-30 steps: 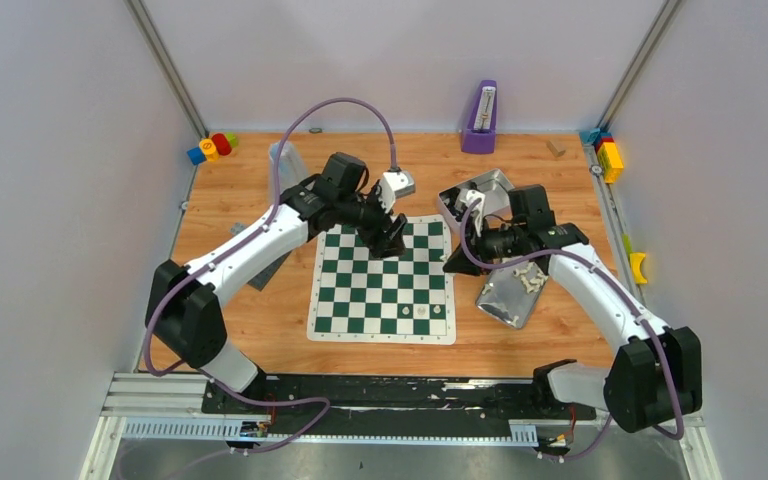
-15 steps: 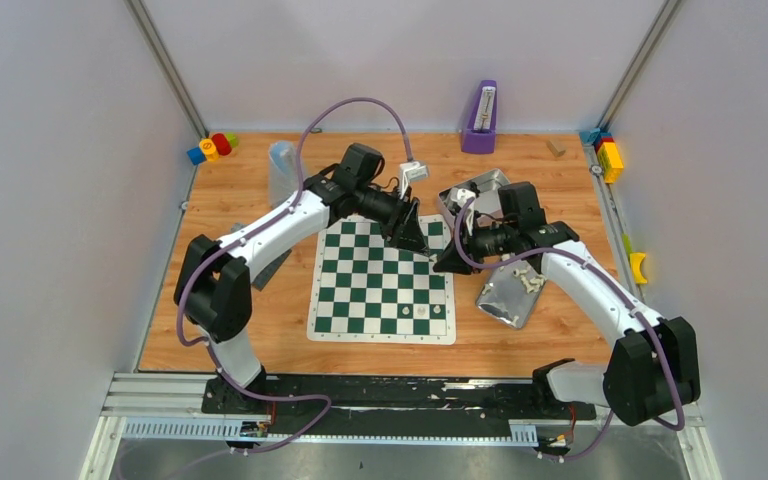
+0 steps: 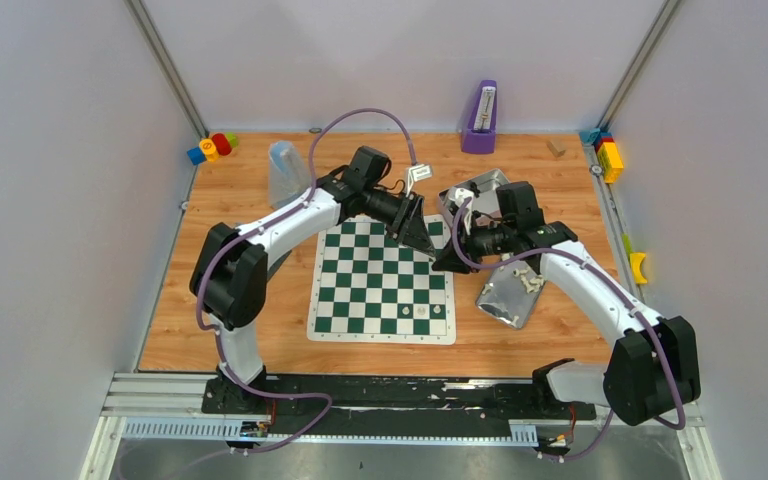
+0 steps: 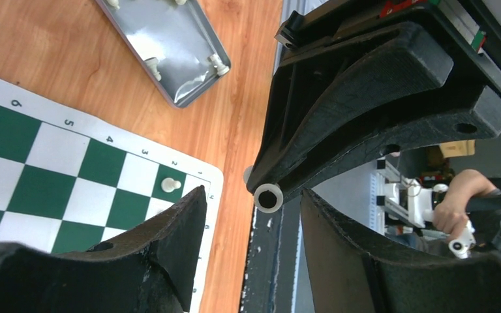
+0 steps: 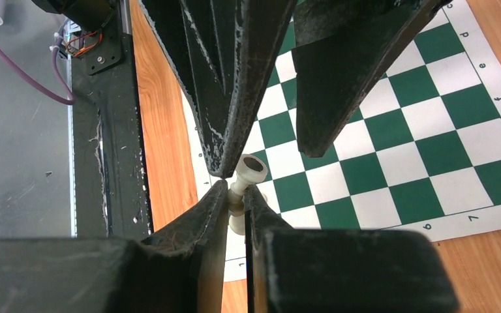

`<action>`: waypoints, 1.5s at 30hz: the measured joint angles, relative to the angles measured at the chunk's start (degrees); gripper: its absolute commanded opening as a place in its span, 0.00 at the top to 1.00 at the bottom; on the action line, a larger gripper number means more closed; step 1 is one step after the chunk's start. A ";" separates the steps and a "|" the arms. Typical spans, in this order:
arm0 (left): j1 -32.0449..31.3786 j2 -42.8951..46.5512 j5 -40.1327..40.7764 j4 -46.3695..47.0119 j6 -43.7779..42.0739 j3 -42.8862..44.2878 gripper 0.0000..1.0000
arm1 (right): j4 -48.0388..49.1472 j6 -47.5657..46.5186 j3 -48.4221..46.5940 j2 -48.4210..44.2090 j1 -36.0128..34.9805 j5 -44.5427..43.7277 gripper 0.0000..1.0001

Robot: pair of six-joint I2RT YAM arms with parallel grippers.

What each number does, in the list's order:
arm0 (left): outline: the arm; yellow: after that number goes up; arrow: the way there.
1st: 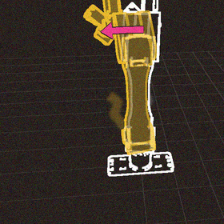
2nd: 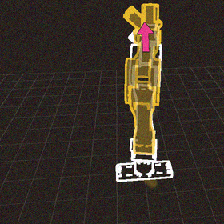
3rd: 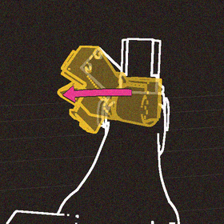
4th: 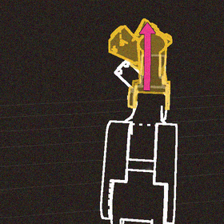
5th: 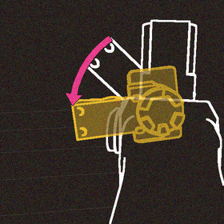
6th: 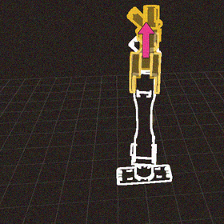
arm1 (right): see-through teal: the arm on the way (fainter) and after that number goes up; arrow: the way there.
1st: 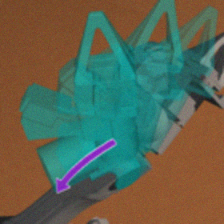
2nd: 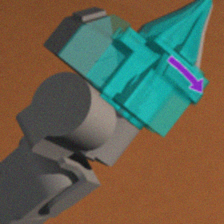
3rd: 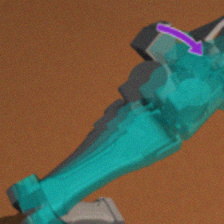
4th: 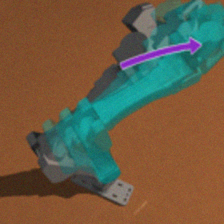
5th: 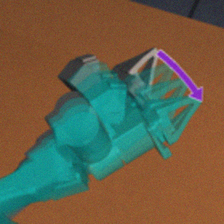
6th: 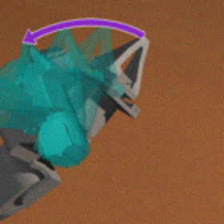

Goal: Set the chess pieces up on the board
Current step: Adjust the chess piece.

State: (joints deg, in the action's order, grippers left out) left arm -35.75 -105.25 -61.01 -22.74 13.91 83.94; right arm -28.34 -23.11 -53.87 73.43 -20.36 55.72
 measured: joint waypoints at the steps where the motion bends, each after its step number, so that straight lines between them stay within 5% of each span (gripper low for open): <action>1: 0.00 -0.22 -0.26 0.17 0.52 0.00 0.40 | 0.07 0.13 0.00 0.00 -0.09 -0.22 1.00; 20: -0.66 -2.95 -3.52 2.43 5.81 1.11 0.66 | 1.25 0.63 0.00 0.31 -0.26 -3.21 0.99; 37: -0.48 -3.41 -2.27 0.33 3.26 1.53 0.95 | 1.22 0.59 0.31 0.31 -0.61 -5.16 0.97; 45: 0.17 -3.39 0.11 -1.95 0.57 1.53 1.00 | 1.53 0.50 0.46 1.73 -0.83 -6.23 0.92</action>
State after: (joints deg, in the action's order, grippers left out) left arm -35.57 -108.64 -60.90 -24.69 14.48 85.47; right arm -26.81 -22.61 -53.41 75.16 -21.19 49.50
